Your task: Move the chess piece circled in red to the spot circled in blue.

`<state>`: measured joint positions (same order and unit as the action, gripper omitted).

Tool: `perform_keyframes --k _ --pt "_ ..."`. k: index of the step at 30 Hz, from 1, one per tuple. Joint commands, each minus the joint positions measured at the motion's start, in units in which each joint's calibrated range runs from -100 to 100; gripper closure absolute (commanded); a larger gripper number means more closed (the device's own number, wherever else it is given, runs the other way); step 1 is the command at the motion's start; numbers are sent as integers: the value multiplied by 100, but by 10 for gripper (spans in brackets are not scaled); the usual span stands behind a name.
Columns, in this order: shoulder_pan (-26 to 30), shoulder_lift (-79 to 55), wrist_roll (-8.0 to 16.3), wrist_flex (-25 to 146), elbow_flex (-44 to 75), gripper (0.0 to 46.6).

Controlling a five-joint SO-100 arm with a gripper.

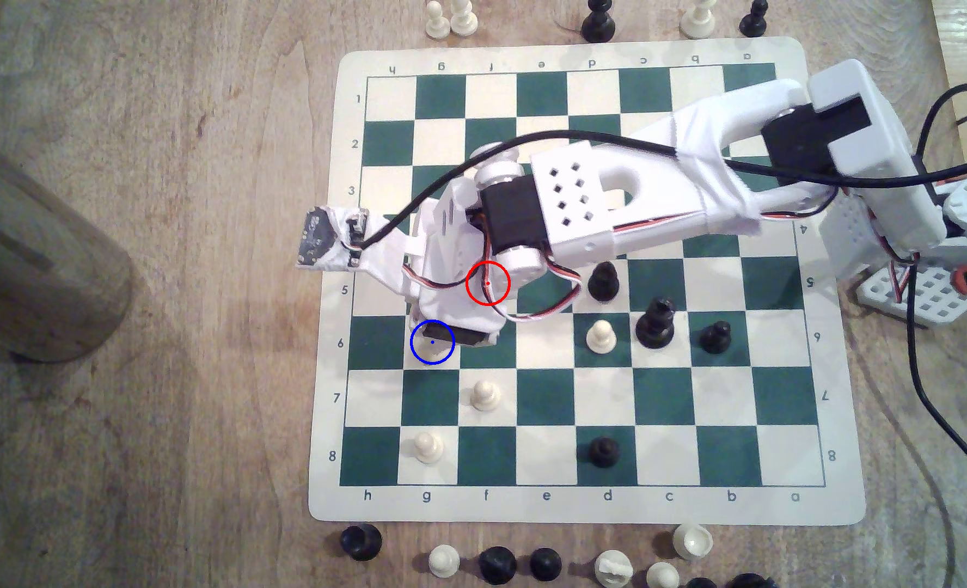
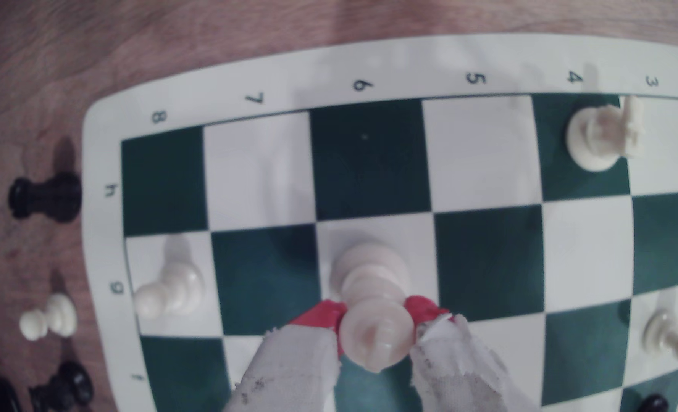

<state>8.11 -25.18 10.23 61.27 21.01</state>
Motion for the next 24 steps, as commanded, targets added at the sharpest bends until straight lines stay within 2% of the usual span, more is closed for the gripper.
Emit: perform_keyframes --k 1,5,7,8,9,15,24 --pt "-41 192 5 -100 619 462" --pt "-56 183 10 -124 619 454" --pt "-64 175 0 -124 619 430" --pt "-64 175 15 -116 601 396" --pt "-64 166 24 -116 591 383" --pt "-80 158 29 -83 555 343" --pt "-103 183 -5 15 546 315"
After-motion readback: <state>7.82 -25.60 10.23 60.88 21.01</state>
